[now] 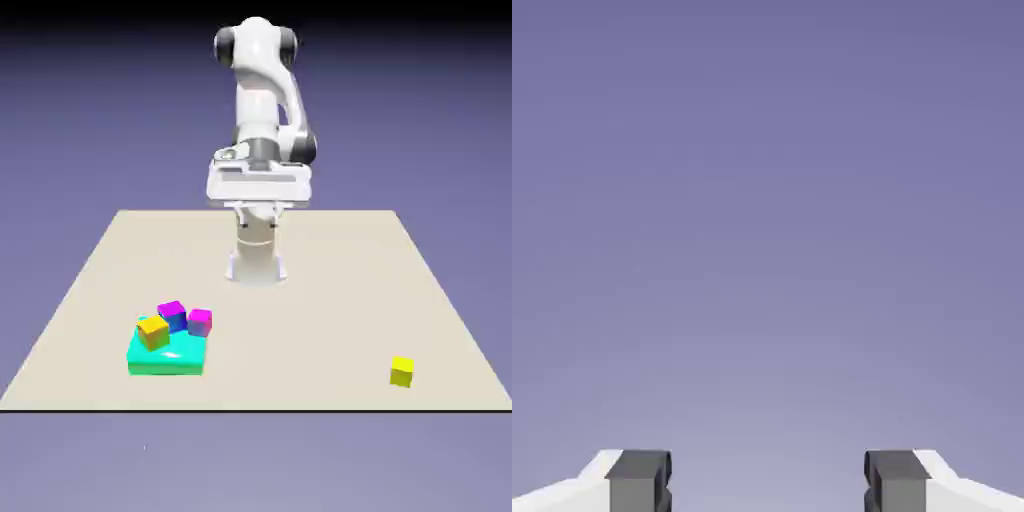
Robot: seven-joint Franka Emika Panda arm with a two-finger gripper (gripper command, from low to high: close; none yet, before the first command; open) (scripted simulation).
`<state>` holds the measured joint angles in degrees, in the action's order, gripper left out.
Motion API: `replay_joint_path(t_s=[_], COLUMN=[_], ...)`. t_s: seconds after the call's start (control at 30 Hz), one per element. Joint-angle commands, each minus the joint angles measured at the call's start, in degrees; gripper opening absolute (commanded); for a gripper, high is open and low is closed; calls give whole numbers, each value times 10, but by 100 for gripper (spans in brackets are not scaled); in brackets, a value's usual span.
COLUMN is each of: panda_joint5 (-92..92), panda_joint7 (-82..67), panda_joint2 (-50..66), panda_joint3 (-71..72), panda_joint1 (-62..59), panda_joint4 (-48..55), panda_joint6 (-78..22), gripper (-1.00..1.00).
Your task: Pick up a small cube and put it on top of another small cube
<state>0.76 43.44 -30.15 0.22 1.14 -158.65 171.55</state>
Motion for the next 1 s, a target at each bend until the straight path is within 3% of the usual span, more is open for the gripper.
replay_joint_path(t_s=[0.0, 0.97], panda_joint5=[6, 189], panda_joint7=[8, 245], panda_joint2=[21, 623], panda_joint3=[2, 55], panda_joint1=[4, 113], panda_joint4=[20, 585], panda_joint6=[-20, -612], gripper=[0, 0])
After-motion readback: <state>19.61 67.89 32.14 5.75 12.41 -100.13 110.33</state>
